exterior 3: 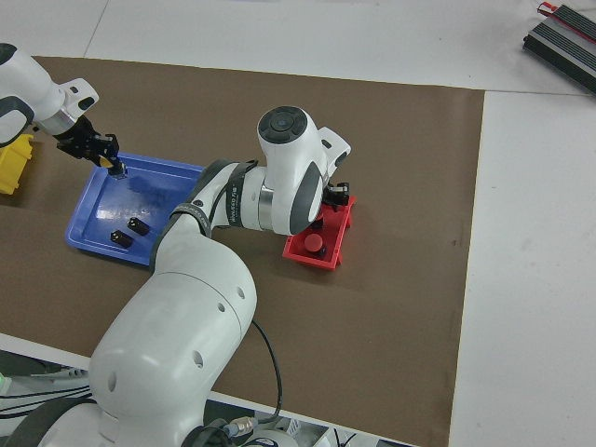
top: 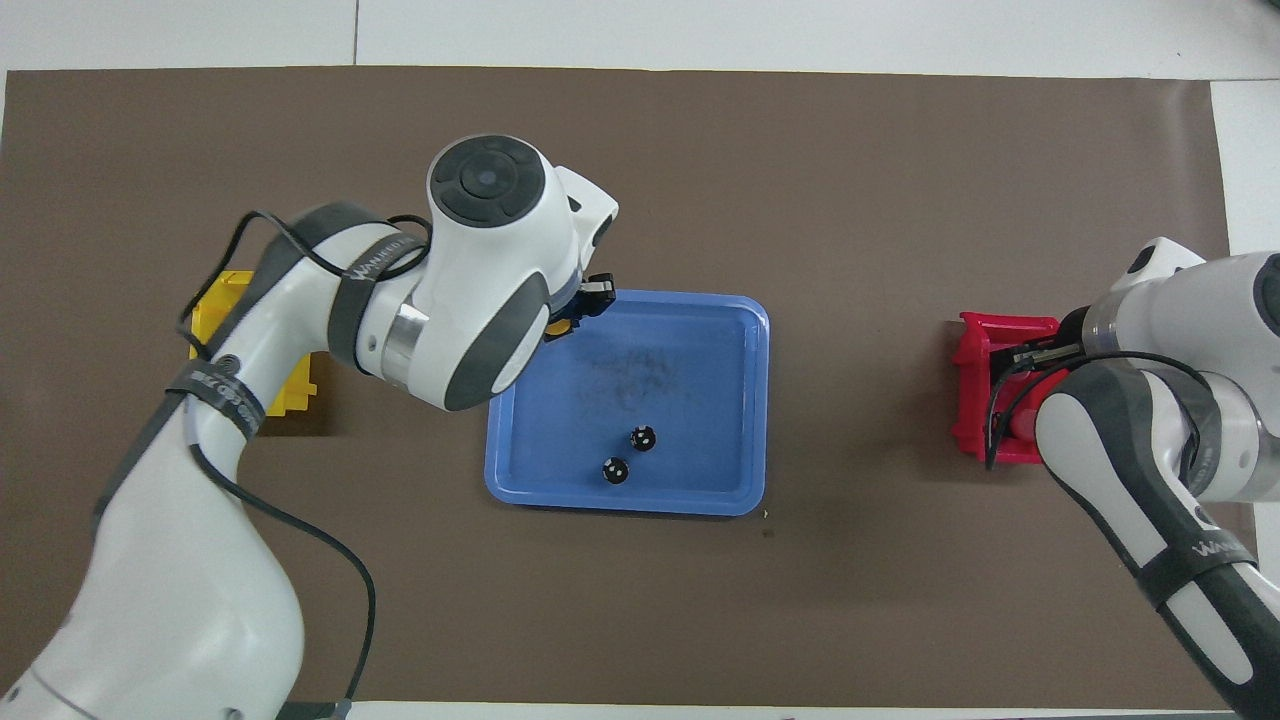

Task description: Sort red and yellow buttons by color

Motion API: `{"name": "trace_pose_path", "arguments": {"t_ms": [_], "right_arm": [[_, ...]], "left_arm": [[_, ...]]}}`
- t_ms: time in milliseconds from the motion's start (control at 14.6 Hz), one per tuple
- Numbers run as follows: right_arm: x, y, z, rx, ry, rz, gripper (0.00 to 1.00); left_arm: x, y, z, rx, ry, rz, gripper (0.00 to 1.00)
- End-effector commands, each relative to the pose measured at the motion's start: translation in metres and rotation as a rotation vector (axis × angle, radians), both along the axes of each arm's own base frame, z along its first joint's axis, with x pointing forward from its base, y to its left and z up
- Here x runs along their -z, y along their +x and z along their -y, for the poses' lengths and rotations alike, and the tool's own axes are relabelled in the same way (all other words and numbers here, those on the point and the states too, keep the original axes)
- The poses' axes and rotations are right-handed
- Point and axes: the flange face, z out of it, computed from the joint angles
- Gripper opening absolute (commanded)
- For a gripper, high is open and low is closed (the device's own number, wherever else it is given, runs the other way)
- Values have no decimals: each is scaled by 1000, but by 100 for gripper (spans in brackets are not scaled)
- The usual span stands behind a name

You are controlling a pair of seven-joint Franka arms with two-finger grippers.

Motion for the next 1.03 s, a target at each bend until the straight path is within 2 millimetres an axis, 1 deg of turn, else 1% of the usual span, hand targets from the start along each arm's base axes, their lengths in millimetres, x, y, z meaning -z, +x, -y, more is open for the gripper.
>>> {"name": "trace_pose_path", "arguments": {"t_ms": [0,68,137,205,274,342,410,479,547,615,684,752,821,889,957], "right_arm": [[-36,19,-3,-24,3,-22,78],[-53,24,-10,-31,4,-28,81],[-71,29,-13,-31,5,-30,86],[-87,31,-13,-22,4,-30,97],[-102,31,-14,-21,4,-34,100],[-117,31,-15,-16,3,-39,100],[-138,32,-13,-1,2,-42,100],[-162,32,-13,17,2,-49,100],[-176,32,-12,40,2,-50,100],[-190,32,-12,69,1,-43,100],[-201,30,-11,84,-1,-46,100],[-212,26,-11,89,-1,-73,100],[-223,23,-7,97,-1,-80,100],[-228,22,-3,102,-8,-77,100],[-230,20,6,119,3,-86,100]], "left_arm": [[-58,19,-104,-11,-38,-52,2],[-60,30,-141,-42,-44,-67,2],[-60,43,-179,-34,-56,-60,2],[-60,52,-212,1,-70,-49,2],[-57,59,-240,18,-79,-39,2],[-52,63,-266,23,-85,-26,2],[-47,64,-289,33,-89,-15,2],[-41,62,-303,61,-95,-1,2],[-31,57,-314,91,-99,16,2],[-22,52,-317,97,-99,39,2],[-12,49,-318,97,-98,47,2],[-8,48,-320,100,-98,55,2],[-6,50,-324,114,-98,64,2],[-4,51,-329,120,-98,64,2],[2,50,-330,132,-99,57,2]]}}
